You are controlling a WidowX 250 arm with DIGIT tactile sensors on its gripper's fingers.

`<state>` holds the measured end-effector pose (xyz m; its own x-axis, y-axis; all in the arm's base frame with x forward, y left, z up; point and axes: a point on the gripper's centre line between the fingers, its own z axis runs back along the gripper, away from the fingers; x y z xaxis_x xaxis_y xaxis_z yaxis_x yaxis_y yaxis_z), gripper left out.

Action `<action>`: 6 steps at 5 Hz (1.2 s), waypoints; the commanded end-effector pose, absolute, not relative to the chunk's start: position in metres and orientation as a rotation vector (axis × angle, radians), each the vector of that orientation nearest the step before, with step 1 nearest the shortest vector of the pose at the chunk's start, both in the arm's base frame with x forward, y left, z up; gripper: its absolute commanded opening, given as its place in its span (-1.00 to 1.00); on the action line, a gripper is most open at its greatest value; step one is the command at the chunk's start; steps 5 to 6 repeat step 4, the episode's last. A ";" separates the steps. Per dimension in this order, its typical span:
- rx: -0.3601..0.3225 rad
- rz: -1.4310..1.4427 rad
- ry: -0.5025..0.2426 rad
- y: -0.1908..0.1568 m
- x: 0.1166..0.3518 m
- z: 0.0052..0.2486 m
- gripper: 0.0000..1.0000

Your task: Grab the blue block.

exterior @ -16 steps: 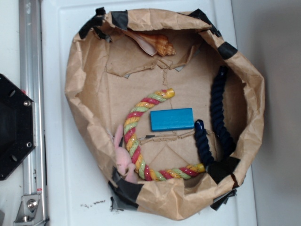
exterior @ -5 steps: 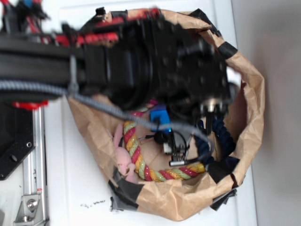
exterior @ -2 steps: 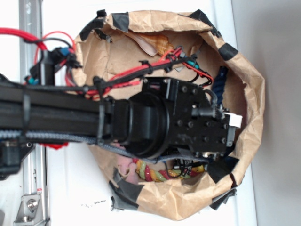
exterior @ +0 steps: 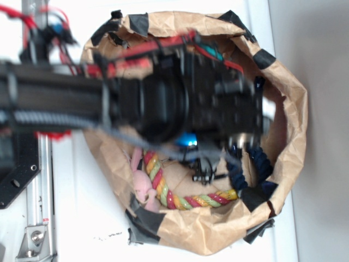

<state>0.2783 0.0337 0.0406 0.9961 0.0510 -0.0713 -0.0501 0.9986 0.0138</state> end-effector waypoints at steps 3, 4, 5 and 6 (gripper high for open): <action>-0.018 0.018 -0.093 0.046 0.258 0.145 -1.00; -0.006 0.018 -0.097 0.047 0.258 0.146 -1.00; -0.006 0.018 -0.097 0.047 0.258 0.146 -1.00; -0.006 0.018 -0.097 0.047 0.258 0.146 -1.00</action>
